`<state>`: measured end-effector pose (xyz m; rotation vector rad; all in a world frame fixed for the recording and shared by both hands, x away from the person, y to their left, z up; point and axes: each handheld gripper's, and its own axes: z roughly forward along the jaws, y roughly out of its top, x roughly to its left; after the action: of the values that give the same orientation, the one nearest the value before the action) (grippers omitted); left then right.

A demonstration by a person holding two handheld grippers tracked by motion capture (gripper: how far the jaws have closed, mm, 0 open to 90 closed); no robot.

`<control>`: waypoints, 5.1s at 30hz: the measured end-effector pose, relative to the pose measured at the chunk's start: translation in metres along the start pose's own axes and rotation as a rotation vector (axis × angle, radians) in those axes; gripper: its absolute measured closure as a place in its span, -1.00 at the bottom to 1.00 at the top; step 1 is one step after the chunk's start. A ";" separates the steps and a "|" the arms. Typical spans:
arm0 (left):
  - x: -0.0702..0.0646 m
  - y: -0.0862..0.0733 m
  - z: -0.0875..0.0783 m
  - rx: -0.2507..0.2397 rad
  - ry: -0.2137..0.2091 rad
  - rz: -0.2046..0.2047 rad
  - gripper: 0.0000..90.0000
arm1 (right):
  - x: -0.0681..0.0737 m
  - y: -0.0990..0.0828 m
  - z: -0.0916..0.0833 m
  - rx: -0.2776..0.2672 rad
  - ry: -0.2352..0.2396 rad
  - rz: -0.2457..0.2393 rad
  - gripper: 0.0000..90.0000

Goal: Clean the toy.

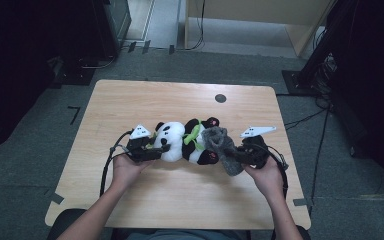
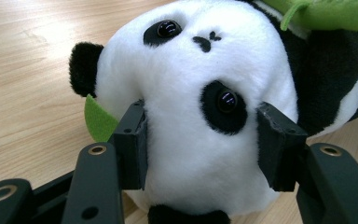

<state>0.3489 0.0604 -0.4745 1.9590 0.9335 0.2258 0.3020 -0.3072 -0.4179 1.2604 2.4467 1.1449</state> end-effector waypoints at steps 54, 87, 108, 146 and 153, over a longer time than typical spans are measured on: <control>0.001 0.000 0.001 0.002 -0.004 -0.006 -0.02 | -0.031 0.084 0.048 -0.098 -0.088 0.042 0.79; 0.002 0.000 0.001 -0.007 -0.009 -0.016 -0.03 | -0.020 0.057 0.003 -0.133 -0.086 0.057 0.80; 0.002 0.001 0.000 -0.002 -0.007 -0.004 -0.03 | 0.071 0.107 0.041 -0.094 0.102 -0.117 0.80; 0.004 0.001 0.001 0.005 -0.022 -0.025 -0.02 | 0.101 0.033 0.103 0.092 0.057 -0.264 0.82; 0.004 0.002 0.001 0.010 -0.022 -0.019 -0.02 | 0.097 0.025 0.103 0.100 0.056 -0.263 0.82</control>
<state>0.3529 0.0622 -0.4741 1.9577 0.9399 0.1882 0.3028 -0.1683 -0.4536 0.9041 2.6420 1.0114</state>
